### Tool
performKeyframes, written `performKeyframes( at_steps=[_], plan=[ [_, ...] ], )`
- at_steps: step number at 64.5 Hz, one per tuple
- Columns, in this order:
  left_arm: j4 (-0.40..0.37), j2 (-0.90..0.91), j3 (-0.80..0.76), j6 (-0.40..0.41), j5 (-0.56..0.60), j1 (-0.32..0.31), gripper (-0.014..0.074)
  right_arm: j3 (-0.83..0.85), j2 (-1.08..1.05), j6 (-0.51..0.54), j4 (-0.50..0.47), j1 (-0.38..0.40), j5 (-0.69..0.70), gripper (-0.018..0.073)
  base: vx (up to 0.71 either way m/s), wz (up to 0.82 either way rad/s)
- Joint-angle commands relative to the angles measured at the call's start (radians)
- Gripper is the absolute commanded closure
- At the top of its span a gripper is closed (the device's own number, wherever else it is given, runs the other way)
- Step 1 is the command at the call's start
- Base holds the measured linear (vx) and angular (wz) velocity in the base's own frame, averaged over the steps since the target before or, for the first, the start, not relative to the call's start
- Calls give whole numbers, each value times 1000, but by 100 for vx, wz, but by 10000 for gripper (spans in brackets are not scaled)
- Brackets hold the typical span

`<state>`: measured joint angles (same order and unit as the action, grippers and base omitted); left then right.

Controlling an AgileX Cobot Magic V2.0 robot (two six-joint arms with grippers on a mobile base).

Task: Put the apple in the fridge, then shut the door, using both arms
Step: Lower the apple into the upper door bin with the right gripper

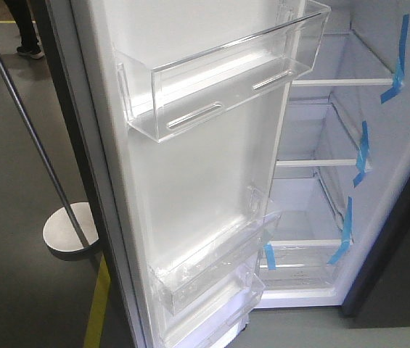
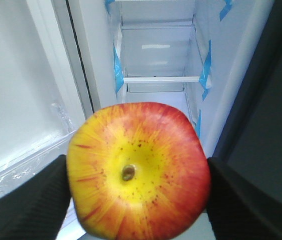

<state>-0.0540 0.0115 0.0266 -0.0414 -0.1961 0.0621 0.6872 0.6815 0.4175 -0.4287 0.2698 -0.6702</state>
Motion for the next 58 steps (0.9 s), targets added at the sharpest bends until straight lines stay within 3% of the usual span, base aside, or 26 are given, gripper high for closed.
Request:
performKeyframes(
  at_steps=[1, 7, 12, 22, 29, 46, 58],
  plan=[
    [-9, 14, 18, 5, 71, -5, 602, 30, -3, 1, -24, 5, 80, 334, 0, 0],
    [-9, 14, 18, 5, 71, -5, 602, 37, -3, -11, -90, 5, 84, 334, 0, 0],
    [-9, 14, 18, 5, 71, -5, 602, 82, 2, 10, -250, 5, 88, 334, 0, 0],
    [-9, 14, 18, 5, 71, -5, 602, 298, 107, 258, -488, 5, 40, 330, 0, 0],
    [-9, 14, 18, 5, 71, -5, 602, 503, 234, 362, -605, 5, -59, 318, 0, 0],
    [-9, 14, 18, 5, 71, -5, 602, 953, 542, 361, -653, -12, -251, 301, 0, 0],
    [-9, 14, 18, 5, 71, -5, 602, 1172, 711, 312, -600, -174, -254, 301, 0, 0]
  ],
)
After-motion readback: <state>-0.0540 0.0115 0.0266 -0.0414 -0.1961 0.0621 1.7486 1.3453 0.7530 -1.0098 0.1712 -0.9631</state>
